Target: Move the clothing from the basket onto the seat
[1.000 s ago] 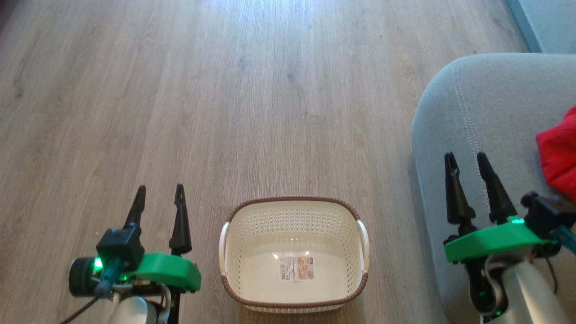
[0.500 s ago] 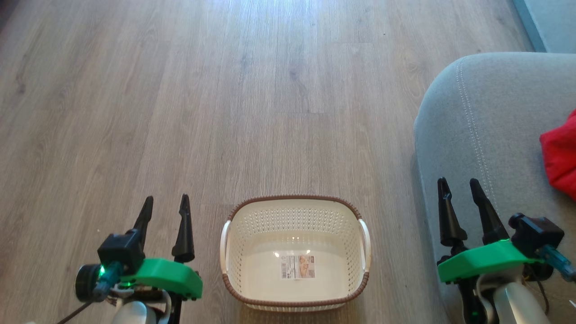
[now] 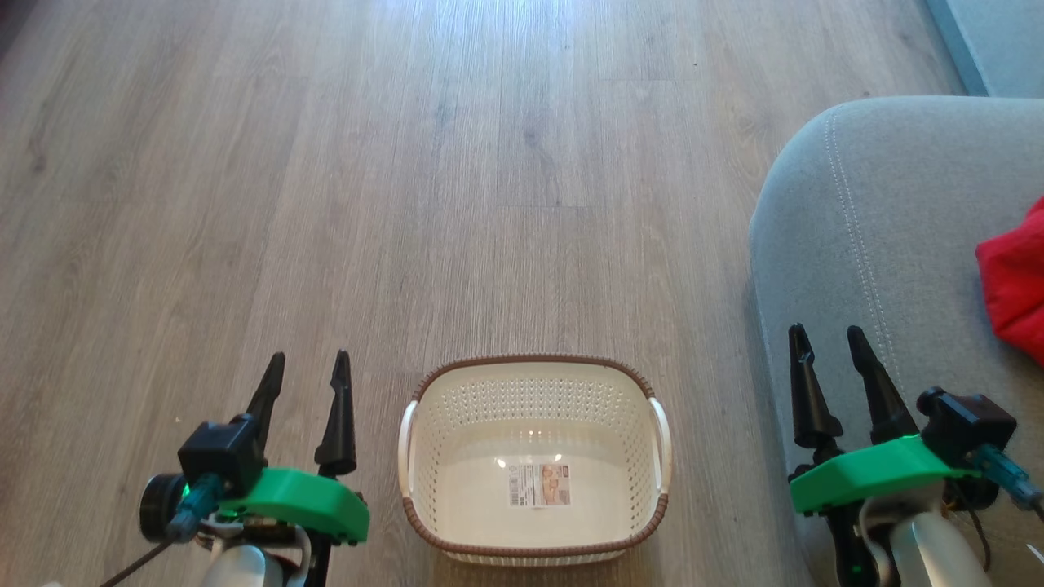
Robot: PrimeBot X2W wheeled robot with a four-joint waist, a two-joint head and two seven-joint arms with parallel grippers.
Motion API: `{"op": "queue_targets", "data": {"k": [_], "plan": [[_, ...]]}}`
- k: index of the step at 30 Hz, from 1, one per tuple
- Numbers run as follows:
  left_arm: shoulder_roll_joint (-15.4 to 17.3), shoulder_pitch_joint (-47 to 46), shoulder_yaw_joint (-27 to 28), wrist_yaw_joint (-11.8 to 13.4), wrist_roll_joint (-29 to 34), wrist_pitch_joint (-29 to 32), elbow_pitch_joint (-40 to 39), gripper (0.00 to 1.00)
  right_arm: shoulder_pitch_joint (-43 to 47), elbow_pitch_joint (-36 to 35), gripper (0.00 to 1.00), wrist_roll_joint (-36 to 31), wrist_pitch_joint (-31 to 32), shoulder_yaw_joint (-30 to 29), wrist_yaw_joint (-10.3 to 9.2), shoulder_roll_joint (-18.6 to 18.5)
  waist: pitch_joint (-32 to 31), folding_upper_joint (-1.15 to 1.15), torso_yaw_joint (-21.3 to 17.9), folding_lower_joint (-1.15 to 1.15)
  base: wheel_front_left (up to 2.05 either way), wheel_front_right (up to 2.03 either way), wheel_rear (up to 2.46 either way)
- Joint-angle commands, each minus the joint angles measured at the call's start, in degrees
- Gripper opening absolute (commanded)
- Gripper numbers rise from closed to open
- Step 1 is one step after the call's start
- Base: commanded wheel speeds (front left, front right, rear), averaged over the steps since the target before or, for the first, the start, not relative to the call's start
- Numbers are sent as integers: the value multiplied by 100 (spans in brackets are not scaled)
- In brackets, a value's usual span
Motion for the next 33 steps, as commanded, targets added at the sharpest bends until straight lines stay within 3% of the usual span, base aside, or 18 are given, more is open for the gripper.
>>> {"op": "queue_targets", "data": {"k": [1, 32, 33], "plan": [[17, -132, 220, -33, -22, -29, -217, 100, -181, -164, 100, -34, -37, 132, 0, 18, -1, 0, -3, 0, 0, 0, 0], [17, -57, 206, -138, -440, -29, -286, 100, -181, -191, 100, 14, -37, 172, 0, -44, -34, 0, -57, 0, 0, 0, 0], [-1, 74, 11, -141, -428, 0, -41, 0, 1, 21, 0, -2, 1, 19, 1, 2, -34, 0, -57, 0, 0, 0, 0]]}}
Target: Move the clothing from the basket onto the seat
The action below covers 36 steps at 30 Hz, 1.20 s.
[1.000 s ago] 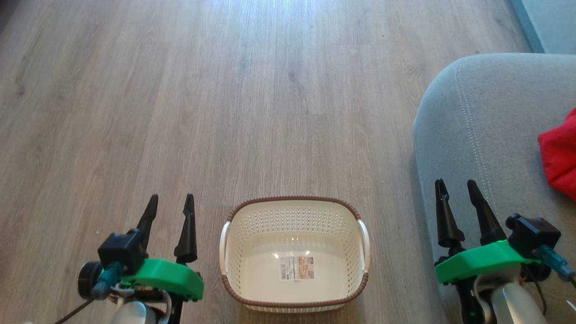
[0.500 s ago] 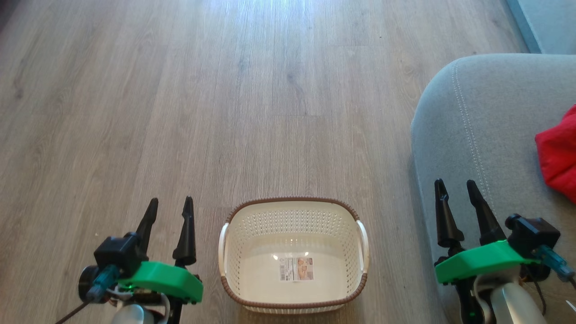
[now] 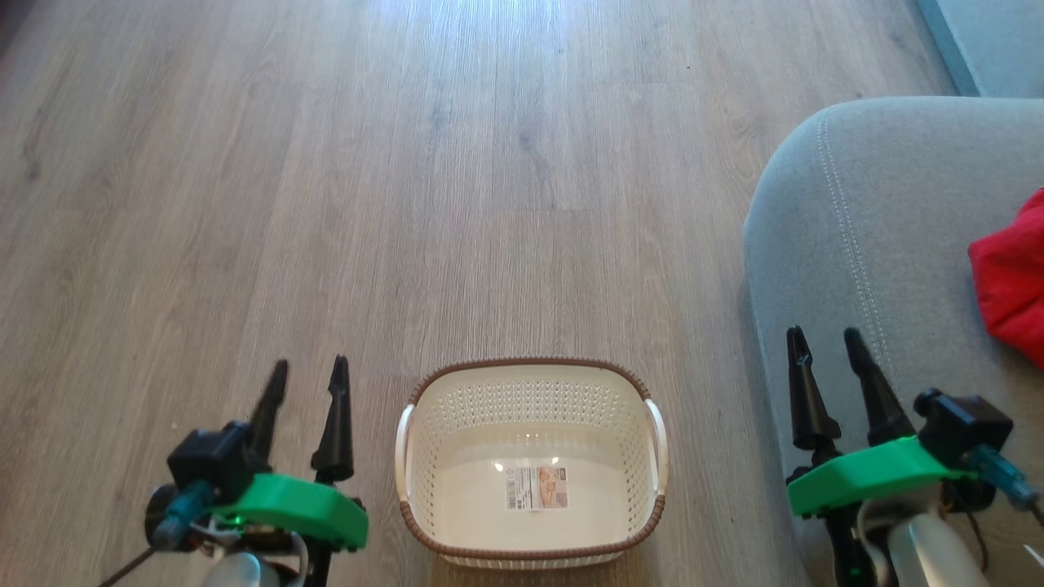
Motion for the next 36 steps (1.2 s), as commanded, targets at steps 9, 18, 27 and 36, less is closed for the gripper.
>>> {"op": "queue_targets", "data": {"k": [9, 18, 27, 36], "plan": [[-2, 87, 26, -35, -286, 83, 338, 0, 76, 306, 0, 274, 85, -24, 0, 4, 0, 0, -14, 0, 0, 0, 0], [-1, 42, 128, -102, -821, 236, 347, 0, 45, 288, 0, 788, 236, -78, 0, 3, 1, 0, -38, 0, 0, 0, 0], [1, -3, 229, -168, -1354, 389, 356, 0, 14, 271, 0, 1298, 386, -132, 0, 4, 1, 0, -63, 0, 0, 0, 0], [2, -48, 330, -234, -1889, 541, 364, 0, -17, 253, 0, 1810, 537, -186, 0, 5, 2, 0, -87, 0, 0, 0, 0]]}}
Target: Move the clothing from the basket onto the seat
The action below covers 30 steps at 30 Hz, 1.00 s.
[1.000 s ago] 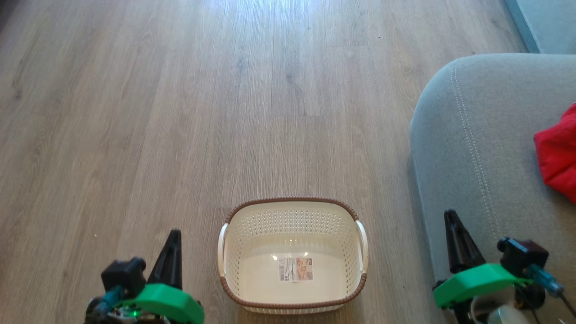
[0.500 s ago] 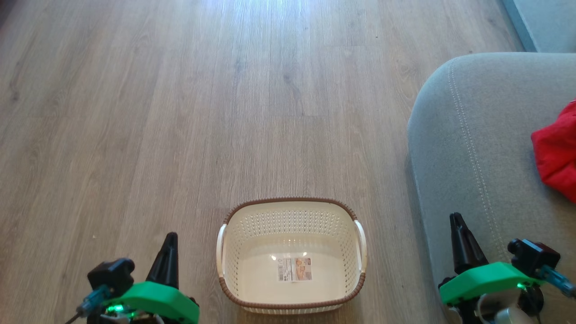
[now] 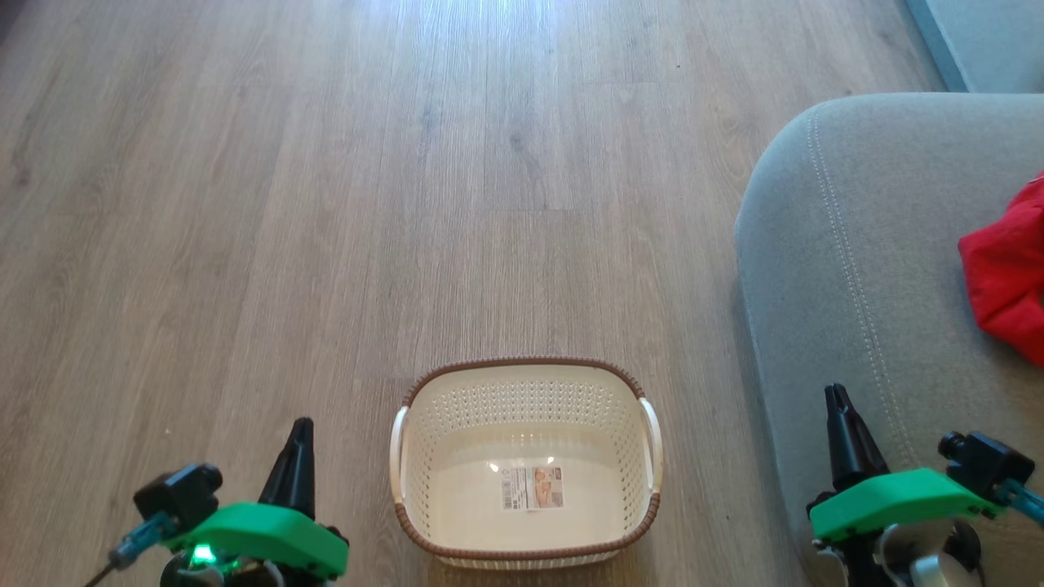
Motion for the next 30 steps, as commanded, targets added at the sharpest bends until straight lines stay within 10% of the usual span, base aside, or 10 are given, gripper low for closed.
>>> {"op": "queue_targets", "data": {"k": [1, 30], "plan": [[8, -332, 150, -33, -185, 44, -175, 0, -294, -228, 0, 189, 73, -28, 0, -2, 0, 0, -5, 0, 0, 0, 0], [13, -473, 463, -238, -1846, 518, -148, 0, -390, -284, 0, 1775, 544, -199, 0, 3, 2, 0, -80, 0, 0, 0, 0]]}}
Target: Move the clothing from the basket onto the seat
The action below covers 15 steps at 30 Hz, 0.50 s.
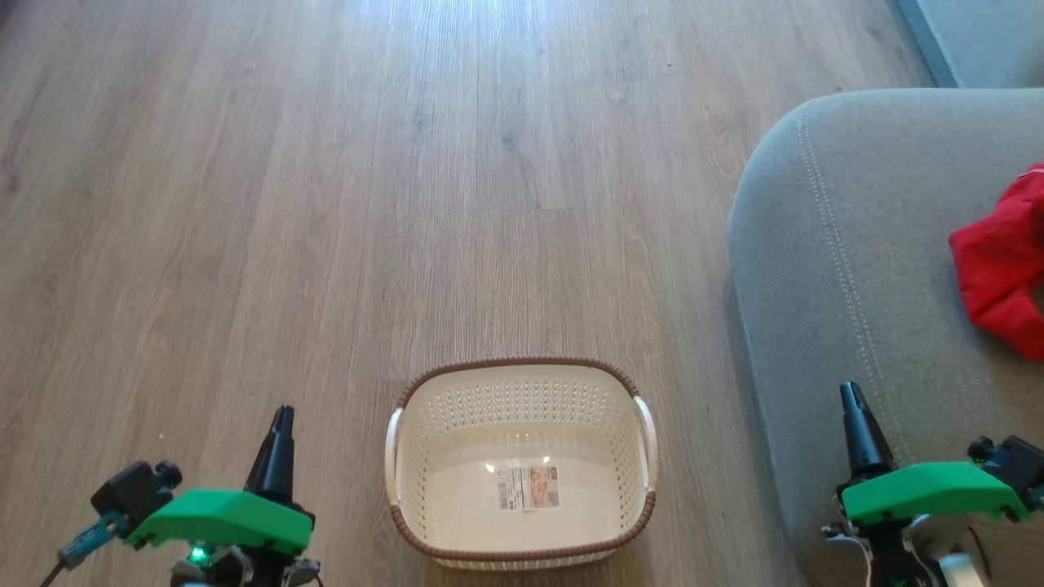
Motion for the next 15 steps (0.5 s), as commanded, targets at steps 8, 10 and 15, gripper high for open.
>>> {"op": "queue_targets", "data": {"k": [8, 10, 15], "plan": [[17, -325, 219, -100, -542, 157, -171, 0, -359, -235, 0, 529, 149, -13, 1, -1, 0, 0, -21, 0, 0, 0, 0], [18, -335, 242, -114, -661, 191, -170, 0, -366, -239, 0, 642, 183, -26, 1, -1, 0, 0, -27, 0, 0, 0, 0], [18, -365, 309, -158, -1018, 292, -164, 0, -387, -251, 0, 982, 284, -63, 1, 0, 1, 0, -43, 0, 0, 0, 0]]}}
